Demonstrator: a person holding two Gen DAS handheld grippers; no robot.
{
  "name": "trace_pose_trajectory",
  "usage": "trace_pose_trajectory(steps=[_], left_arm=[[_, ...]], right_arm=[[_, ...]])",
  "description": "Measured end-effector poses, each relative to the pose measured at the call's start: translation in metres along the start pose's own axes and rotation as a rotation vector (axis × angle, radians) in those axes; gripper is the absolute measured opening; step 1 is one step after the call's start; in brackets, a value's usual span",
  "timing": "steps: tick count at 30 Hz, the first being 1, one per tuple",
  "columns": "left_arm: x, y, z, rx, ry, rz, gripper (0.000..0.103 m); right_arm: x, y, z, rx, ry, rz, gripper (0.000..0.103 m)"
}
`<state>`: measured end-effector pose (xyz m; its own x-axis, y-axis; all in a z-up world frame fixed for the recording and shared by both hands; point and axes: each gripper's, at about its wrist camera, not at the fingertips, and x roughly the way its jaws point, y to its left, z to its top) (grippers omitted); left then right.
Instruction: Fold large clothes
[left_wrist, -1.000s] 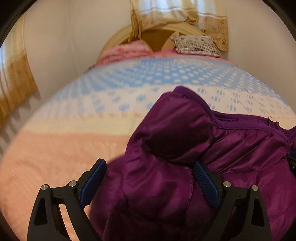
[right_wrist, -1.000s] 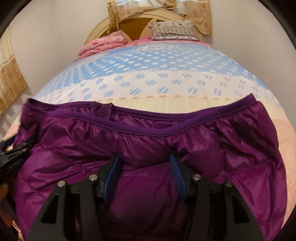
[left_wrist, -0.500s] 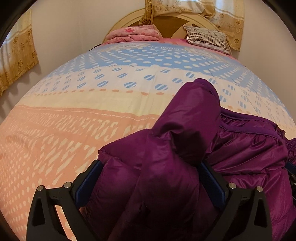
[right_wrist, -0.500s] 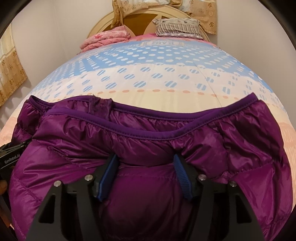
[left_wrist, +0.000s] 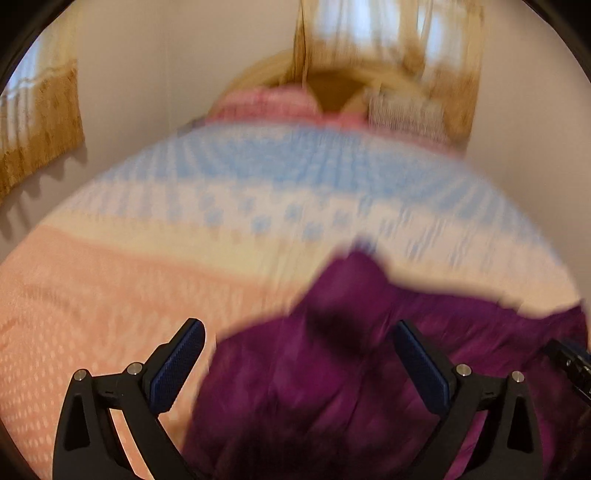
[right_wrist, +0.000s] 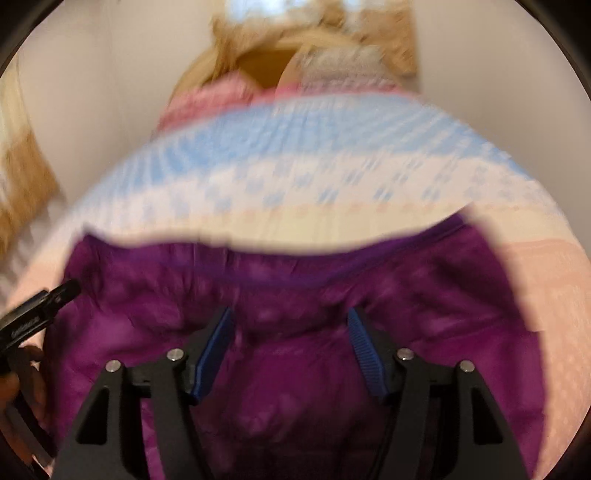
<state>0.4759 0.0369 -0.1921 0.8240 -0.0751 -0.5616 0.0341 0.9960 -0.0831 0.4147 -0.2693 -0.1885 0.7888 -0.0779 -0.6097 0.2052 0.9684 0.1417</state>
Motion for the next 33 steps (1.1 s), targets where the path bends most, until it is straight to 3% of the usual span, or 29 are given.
trace_pose_trajectory(steps=[2,6,8,10,17,20,25,29,33], left_arm=[[0.004,-0.007,0.012,0.018,-0.026,0.019,0.102],[0.048,-0.023,0.007,0.042,0.092,0.071,0.102],[0.071,-0.028,-0.008,0.078,0.155,0.121,0.102],[0.087,-0.024,-0.018,0.056,0.219,0.088,0.102],[0.093,-0.012,-0.018,0.003,0.250,0.046,0.102],[0.063,-0.012,-0.009,-0.002,0.208,0.081,0.102],[-0.022,-0.037,-0.026,0.048,0.065,-0.019,0.102],[-0.022,-0.058,-0.050,0.115,0.061,0.020,0.102],[-0.003,-0.055,-0.067,0.100,0.103,0.031,0.102]], right_arm=[[0.004,-0.012,0.008,-0.019,-0.017,-0.127,0.068],[0.036,-0.038,-0.001,0.027,0.076,-0.231,0.068],[0.048,-0.042,-0.008,0.042,0.108,-0.221,0.068],[0.052,-0.043,-0.009,0.037,0.112,-0.216,0.069],[0.061,-0.052,-0.008,0.055,0.144,-0.185,0.071],[0.037,-0.040,-0.006,0.052,0.121,-0.208,0.070],[-0.019,0.020,-0.016,-0.020,-0.013,-0.101,0.075],[-0.018,0.052,-0.040,-0.061,-0.018,-0.064,0.076],[0.008,0.051,-0.062,-0.056,0.025,-0.064,0.076]])
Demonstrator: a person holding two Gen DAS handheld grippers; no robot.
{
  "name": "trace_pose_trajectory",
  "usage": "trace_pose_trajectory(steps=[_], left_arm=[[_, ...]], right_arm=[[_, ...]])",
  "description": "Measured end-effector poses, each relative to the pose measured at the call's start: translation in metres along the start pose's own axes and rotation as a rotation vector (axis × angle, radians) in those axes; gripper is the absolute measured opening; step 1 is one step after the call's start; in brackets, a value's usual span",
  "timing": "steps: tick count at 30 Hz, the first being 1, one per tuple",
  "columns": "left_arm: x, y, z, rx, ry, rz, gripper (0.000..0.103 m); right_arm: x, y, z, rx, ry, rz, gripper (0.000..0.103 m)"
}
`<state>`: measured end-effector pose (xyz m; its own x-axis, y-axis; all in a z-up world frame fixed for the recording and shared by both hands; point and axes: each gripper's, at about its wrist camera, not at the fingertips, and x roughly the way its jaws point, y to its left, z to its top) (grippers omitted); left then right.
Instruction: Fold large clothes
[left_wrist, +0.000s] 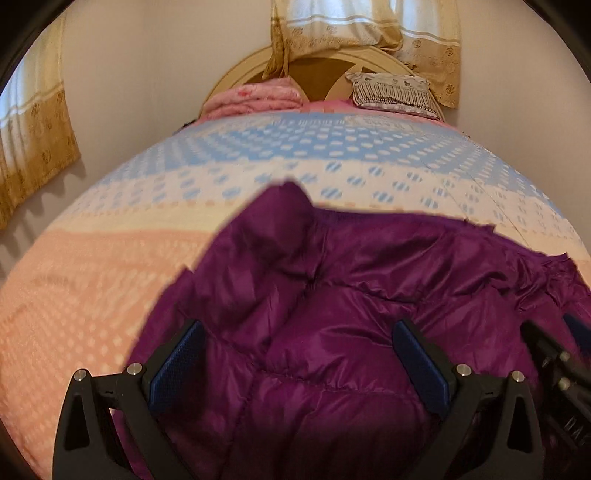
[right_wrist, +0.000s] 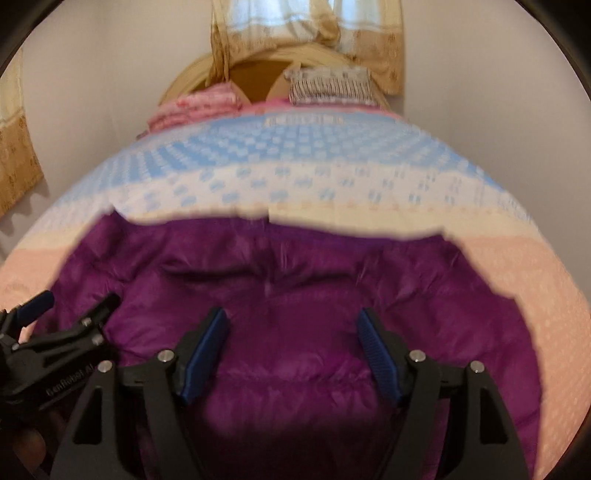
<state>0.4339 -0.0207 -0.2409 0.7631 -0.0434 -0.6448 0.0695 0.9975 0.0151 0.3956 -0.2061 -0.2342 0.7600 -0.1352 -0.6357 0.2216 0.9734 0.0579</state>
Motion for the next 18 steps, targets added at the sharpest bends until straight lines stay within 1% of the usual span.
trace_pose_trajectory(steps=[2,5,9,13,18], left_arm=[[0.002,0.000,0.000,-0.005,0.008,-0.005,0.102],[0.006,-0.003,-0.001,0.004,0.023,0.014,0.102],[0.012,-0.003,-0.002,0.007,0.045,0.019,0.102],[0.013,-0.005,-0.004,0.013,0.048,0.026,0.102],[0.013,-0.004,-0.005,0.015,0.049,0.028,0.102]], right_arm=[[0.004,-0.001,-0.001,-0.010,-0.012,-0.014,0.076],[0.013,0.002,0.001,-0.035,0.011,-0.035,0.078],[0.017,0.004,0.000,-0.036,0.038,-0.036,0.079],[0.019,0.008,-0.001,-0.050,0.054,-0.050,0.080],[0.022,0.007,-0.003,-0.047,0.063,-0.046,0.081]])
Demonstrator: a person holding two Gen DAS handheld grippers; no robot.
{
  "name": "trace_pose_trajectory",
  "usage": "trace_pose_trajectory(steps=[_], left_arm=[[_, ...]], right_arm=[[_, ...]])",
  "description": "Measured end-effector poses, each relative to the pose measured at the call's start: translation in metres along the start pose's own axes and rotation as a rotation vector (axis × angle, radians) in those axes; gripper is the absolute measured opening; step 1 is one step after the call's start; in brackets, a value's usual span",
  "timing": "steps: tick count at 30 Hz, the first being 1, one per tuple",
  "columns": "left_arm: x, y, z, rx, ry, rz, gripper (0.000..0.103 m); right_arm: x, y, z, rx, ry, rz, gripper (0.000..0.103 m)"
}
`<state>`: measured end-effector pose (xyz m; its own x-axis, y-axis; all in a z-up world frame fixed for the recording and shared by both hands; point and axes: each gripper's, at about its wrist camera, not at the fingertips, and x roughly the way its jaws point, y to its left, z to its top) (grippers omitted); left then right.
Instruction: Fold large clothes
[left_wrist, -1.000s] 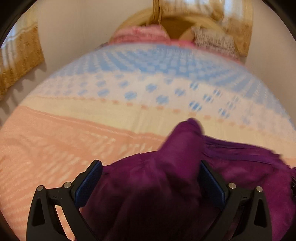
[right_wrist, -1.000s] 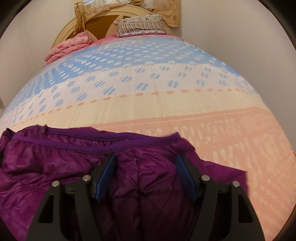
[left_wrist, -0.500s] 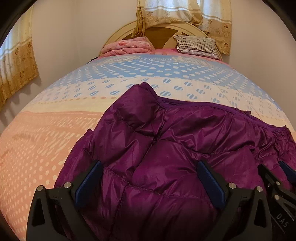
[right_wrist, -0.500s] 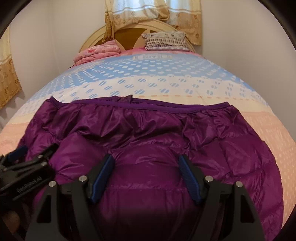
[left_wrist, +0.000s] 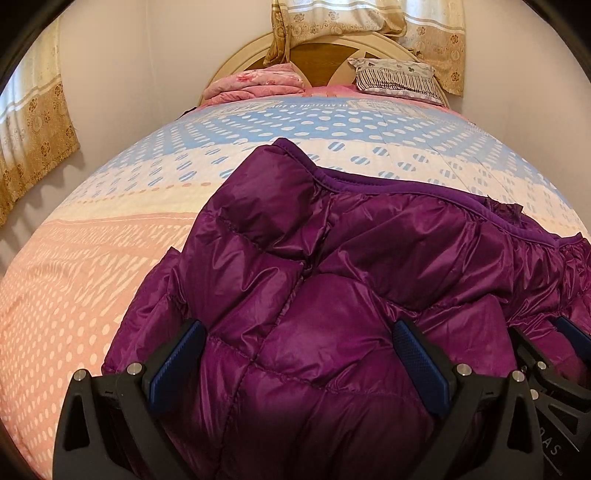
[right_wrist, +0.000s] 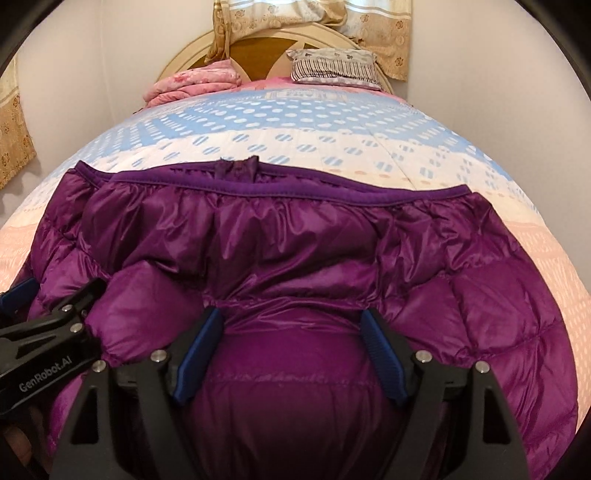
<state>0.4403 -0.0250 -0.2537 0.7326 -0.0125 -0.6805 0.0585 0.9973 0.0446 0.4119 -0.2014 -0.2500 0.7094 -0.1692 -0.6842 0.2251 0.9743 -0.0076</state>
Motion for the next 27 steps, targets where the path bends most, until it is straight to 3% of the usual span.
trace_pose_trajectory(steps=[4,10,13,17,19,21,27], left_arm=[[-0.006,0.009,0.003,-0.002,0.022,-0.056,0.102],[-0.062,0.094,-0.021,-0.131,-0.073,-0.021,0.102],[-0.061,0.129,-0.041,-0.179,-0.032,-0.028,0.102],[-0.049,0.140,-0.066,-0.224,0.044,-0.120,0.101],[-0.045,0.132,-0.072,-0.214,0.044,-0.151,0.091],[-0.047,0.125,-0.075,-0.206,0.035,-0.172,0.072],[-0.043,0.115,-0.071,-0.211,0.046,-0.249,0.050]], right_arm=[[0.003,-0.003,0.003,0.001,0.010,0.004,0.081],[-0.031,-0.001,0.001,0.007,-0.014,0.036,0.082],[-0.059,0.013,-0.011,-0.028,-0.055,0.053,0.088],[-0.070,0.030,-0.039,-0.089,-0.073,0.010,0.089],[-0.061,0.034,-0.046,-0.116,-0.056,-0.020,0.089],[-0.050,0.037,-0.049,-0.141,-0.041,-0.047,0.092],[-0.036,0.038,-0.047,-0.143,-0.015,-0.082,0.099]])
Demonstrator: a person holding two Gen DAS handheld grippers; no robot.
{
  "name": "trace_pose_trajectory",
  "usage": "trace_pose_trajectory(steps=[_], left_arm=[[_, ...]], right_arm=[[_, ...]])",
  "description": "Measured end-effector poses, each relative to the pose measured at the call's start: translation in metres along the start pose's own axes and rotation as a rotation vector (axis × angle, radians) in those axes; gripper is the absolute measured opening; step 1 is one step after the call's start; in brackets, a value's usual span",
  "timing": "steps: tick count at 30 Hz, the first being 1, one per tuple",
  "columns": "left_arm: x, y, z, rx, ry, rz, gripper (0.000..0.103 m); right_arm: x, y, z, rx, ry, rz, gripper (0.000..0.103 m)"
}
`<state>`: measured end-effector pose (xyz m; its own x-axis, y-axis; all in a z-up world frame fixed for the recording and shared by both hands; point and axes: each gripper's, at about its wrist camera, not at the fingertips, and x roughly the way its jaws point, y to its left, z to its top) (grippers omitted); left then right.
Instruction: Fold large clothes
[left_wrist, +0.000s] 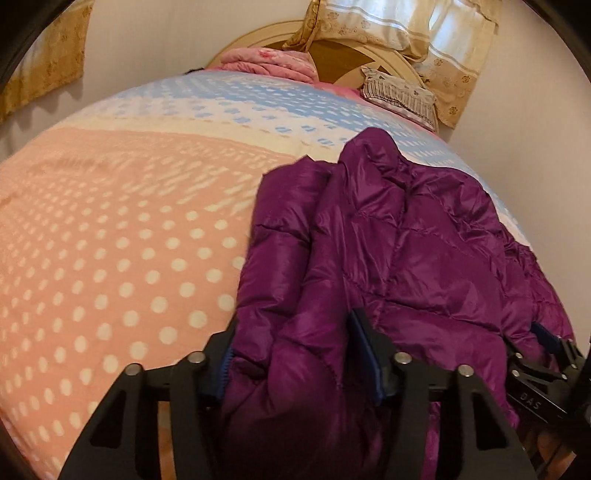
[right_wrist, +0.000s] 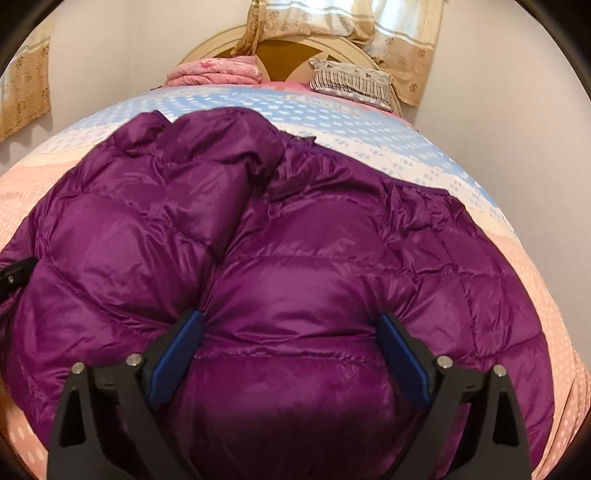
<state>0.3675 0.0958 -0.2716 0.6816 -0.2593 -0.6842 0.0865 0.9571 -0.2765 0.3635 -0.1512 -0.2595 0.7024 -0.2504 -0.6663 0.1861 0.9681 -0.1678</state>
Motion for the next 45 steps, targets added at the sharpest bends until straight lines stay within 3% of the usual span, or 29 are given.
trace_pose_trajectory(steps=[3,6,10,14,18,21,23,26,29,34,38,42,45], left_arm=[[-0.006,0.000,-0.002,0.015,-0.020,-0.039,0.028],[-0.016,0.003,-0.002,0.012,-0.024,-0.085,0.015],[-0.028,0.008,-0.001,-0.003,-0.036,-0.113,0.013],[-0.040,0.009,-0.001,-0.007,-0.057,-0.134,0.012],[-0.052,0.008,0.000,0.003,-0.077,-0.145,0.011],[-0.059,0.012,0.005,-0.018,-0.082,-0.167,0.010],[-0.067,0.013,0.009,-0.025,-0.088,-0.175,0.009],[-0.086,0.015,0.016,-0.022,-0.117,-0.178,0.009],[-0.107,0.008,0.028,0.023,-0.161,-0.155,0.009],[-0.134,-0.050,0.049,0.166,-0.233,-0.133,0.009],[-0.143,-0.143,0.050,0.348,-0.298,-0.167,0.009],[-0.128,-0.237,0.032,0.519,-0.296,-0.228,0.009],[-0.100,-0.303,0.001,0.655,-0.263,-0.255,0.009]], right_arm=[[-0.001,-0.005,-0.001,0.010,0.002,0.011,0.100],[-0.015,-0.017,0.001,0.033,-0.007,0.061,0.097],[-0.054,-0.029,-0.009,0.086,-0.076,0.067,0.098],[-0.041,-0.007,-0.032,0.012,0.032,0.053,0.098],[-0.032,-0.002,-0.035,0.014,0.032,0.020,0.100],[-0.030,-0.006,-0.033,0.012,0.045,0.038,0.100],[-0.037,-0.011,-0.029,0.012,0.061,0.098,0.100],[-0.063,-0.030,-0.020,0.033,-0.009,0.182,0.097],[-0.095,-0.079,-0.016,0.097,-0.126,0.151,0.099],[-0.090,-0.188,-0.024,0.236,-0.114,-0.018,0.101],[-0.088,-0.265,-0.049,0.402,-0.104,-0.104,0.101],[-0.095,-0.297,-0.073,0.477,-0.088,-0.153,0.101],[-0.096,-0.311,-0.087,0.528,-0.076,-0.164,0.101]])
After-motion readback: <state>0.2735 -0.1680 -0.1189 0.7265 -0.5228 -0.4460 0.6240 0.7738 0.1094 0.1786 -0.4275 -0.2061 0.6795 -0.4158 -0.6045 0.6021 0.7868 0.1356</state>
